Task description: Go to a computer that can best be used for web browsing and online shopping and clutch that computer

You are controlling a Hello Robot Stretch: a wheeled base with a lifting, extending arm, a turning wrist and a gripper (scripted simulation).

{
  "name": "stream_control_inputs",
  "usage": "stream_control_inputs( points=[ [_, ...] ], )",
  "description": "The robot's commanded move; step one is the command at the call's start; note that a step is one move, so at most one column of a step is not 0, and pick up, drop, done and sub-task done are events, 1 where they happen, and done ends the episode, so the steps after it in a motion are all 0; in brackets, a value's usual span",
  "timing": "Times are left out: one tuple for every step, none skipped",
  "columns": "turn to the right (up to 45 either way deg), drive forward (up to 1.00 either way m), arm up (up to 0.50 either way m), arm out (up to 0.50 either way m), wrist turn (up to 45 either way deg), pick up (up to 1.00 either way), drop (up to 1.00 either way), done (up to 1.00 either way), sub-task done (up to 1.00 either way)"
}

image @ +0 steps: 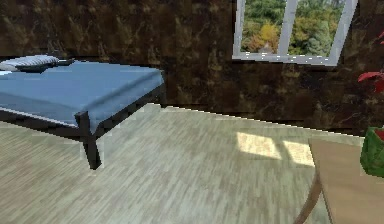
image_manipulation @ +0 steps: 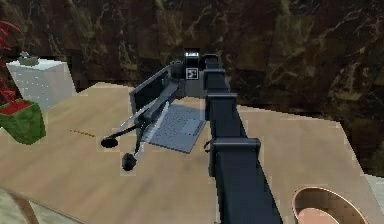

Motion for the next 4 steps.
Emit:
stream_control_inputs(
  points=[
    [0.0, 0.00, 0.00, 0.00, 45.0, 0.00, 0.00, 0.00, 0.00],
    [0.0, 0.00, 0.00, 0.00, 45.0, 0.00, 0.00, 0.00, 0.00],
    [0.0, 0.00, 0.00, 0.00, 45.0, 0.00, 0.00, 0.00, 0.00],
    [0.0, 0.00, 0.00, 0.00, 6.0, 0.00, 0.00, 0.00, 0.00]
  ],
)
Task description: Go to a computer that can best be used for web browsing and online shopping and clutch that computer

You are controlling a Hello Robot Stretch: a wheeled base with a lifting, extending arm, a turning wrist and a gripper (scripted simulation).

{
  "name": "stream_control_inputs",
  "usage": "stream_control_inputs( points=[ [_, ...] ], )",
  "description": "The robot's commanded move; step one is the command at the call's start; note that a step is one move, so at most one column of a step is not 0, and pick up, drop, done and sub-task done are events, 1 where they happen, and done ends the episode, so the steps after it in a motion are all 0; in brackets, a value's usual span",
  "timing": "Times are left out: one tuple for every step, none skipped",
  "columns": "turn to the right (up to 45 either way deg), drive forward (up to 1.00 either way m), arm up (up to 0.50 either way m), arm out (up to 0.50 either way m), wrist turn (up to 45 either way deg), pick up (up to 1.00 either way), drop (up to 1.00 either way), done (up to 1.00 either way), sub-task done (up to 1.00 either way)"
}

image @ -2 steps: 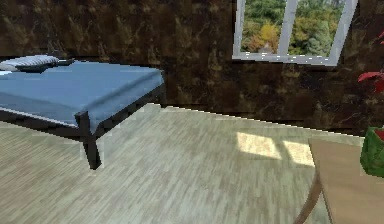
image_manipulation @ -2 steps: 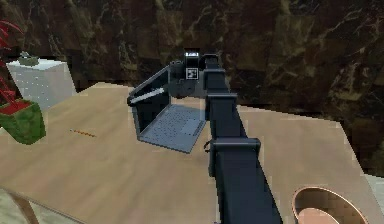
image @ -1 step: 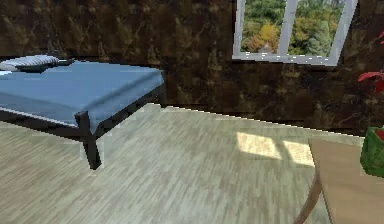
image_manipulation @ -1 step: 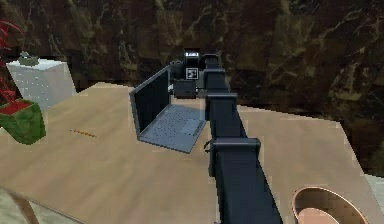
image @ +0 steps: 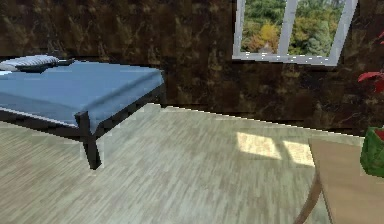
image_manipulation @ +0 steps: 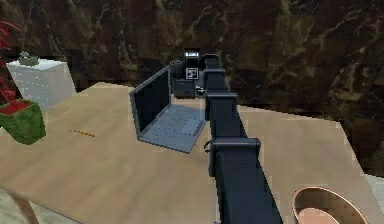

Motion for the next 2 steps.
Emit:
stream_control_inputs(
  points=[
    [0.0, 0.00, -0.30, 0.00, 0.0, 0.00, 0.00, 0.00, 0.00],
    [0.0, 0.00, 0.00, 0.00, 0.0, 1.00, 0.00, 0.00, 0.00]
  ],
)
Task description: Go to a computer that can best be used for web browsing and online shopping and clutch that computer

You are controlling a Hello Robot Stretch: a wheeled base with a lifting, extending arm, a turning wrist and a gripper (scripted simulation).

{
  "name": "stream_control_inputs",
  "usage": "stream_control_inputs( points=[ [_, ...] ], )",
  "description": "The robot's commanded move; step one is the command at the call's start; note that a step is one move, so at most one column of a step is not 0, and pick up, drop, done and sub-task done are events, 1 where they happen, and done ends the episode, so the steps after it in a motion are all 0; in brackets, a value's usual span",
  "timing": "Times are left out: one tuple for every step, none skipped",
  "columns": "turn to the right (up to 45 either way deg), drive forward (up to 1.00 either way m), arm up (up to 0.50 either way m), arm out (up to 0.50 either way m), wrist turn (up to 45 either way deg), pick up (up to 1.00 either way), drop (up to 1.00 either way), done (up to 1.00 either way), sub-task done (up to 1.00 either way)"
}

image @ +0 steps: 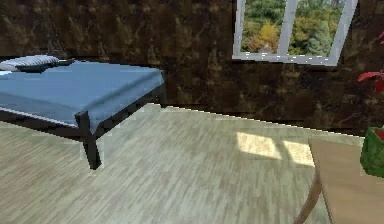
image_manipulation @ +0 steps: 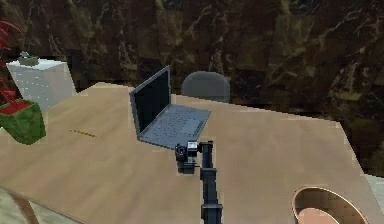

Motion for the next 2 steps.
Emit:
stream_control_inputs(
  points=[
    [0.0, 0.00, 0.10, 0.00, 0.0, 0.00, 0.00, 0.00, 0.00],
    [0.0, 0.00, 0.00, 0.00, 0.0, 0.00, 0.00, 1.00, 0.00]
  ],
)
